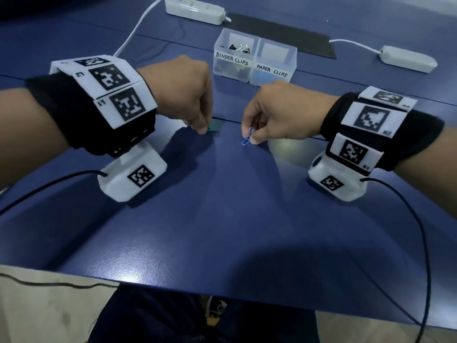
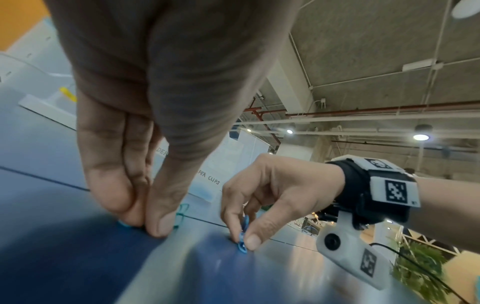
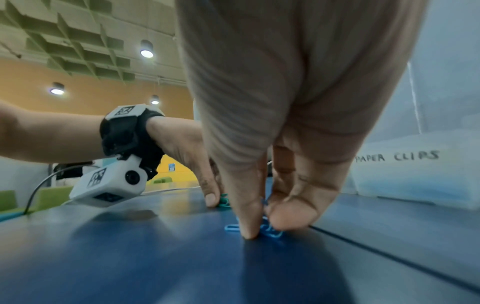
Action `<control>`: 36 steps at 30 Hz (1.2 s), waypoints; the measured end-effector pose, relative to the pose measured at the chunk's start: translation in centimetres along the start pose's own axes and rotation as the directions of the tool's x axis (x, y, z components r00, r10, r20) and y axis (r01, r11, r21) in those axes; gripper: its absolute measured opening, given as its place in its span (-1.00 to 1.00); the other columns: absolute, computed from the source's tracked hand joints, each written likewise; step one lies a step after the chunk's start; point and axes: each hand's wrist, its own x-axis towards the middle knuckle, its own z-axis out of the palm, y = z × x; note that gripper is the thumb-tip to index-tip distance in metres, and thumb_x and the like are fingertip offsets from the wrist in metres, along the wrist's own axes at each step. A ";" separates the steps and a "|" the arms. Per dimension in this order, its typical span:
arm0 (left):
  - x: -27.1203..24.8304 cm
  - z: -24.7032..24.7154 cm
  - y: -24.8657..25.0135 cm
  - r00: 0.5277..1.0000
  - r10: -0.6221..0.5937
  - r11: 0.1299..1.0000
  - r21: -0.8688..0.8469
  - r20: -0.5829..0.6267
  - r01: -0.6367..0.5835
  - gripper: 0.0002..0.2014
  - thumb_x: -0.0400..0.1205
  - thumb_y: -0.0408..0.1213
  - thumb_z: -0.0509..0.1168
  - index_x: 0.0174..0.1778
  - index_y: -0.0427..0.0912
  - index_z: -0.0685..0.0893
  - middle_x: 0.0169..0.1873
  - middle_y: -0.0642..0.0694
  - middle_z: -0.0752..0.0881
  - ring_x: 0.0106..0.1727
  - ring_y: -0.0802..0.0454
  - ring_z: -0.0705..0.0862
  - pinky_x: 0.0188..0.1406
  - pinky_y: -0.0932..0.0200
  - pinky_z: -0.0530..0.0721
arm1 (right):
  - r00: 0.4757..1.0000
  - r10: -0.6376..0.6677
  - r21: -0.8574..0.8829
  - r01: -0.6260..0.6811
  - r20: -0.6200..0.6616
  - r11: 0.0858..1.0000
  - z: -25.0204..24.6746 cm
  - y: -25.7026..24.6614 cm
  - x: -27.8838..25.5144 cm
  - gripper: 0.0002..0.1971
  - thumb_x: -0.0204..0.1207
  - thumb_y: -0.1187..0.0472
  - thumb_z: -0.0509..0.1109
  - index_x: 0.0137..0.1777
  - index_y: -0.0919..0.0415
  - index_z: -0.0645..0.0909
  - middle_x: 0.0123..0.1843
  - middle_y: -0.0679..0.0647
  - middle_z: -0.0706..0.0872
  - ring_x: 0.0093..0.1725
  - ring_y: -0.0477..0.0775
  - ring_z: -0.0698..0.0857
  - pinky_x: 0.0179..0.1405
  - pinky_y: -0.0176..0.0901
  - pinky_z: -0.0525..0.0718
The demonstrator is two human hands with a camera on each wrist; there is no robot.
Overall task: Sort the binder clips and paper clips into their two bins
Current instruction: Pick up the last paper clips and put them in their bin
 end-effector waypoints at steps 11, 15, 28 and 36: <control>0.2 -0.1 1.1 0.998 -0.051 0.997 0.058 0.024 0.050 -0.94 0.37 -0.32 0.56 -0.28 -0.12 0.86 -0.49 0.01 0.75 -0.41 0.22 0.60 -0.55 0.33 0.38 | 0.999 -0.038 -0.151 0.037 -0.006 0.988 0.0 -0.9 -0.2 -0.82 0.33 0.28 0.39 -0.06 0.19 0.70 -0.28 -0.02 0.75 -0.32 -0.02 0.60 -0.15 -0.10 0.71; 0.4 -0.5 1.3 0.992 -0.101 0.995 0.014 0.075 0.100 -0.93 0.36 -0.33 0.57 -0.29 -0.15 0.83 -0.52 0.00 0.77 -0.40 0.16 0.71 -0.56 0.34 0.38 | 1.000 0.003 -0.116 -0.006 -0.019 0.993 0.1 -0.6 0.1 -0.82 0.30 0.25 0.40 -0.10 0.19 0.72 -0.37 -0.10 0.67 -0.40 -0.13 0.58 -0.15 -0.05 0.74; 1.0 -0.6 1.3 0.957 -0.222 0.973 -0.026 0.186 0.230 -0.76 0.43 -0.20 0.54 -0.18 -0.34 0.84 -0.45 -0.09 0.76 -0.46 0.00 0.63 -0.38 0.25 0.56 | 0.996 0.067 -0.025 -0.066 0.065 0.998 0.0 0.0 1.0 -0.97 0.27 0.21 0.45 -0.31 0.13 0.66 -0.34 0.07 0.78 -0.42 0.01 0.70 -0.54 -0.53 0.48; 1.0 -0.4 1.6 0.951 -0.197 0.980 0.007 0.240 0.201 -0.82 0.54 -0.23 0.44 -0.15 -0.31 0.79 -0.40 -0.10 0.73 -0.41 -0.01 0.68 -0.31 0.20 0.66 | 0.998 0.065 0.093 -0.062 -0.027 0.994 0.7 0.6 -0.4 -0.94 0.20 0.25 0.43 -0.32 0.13 0.65 -0.40 0.08 0.76 -0.43 -0.03 0.67 -0.45 -0.35 0.58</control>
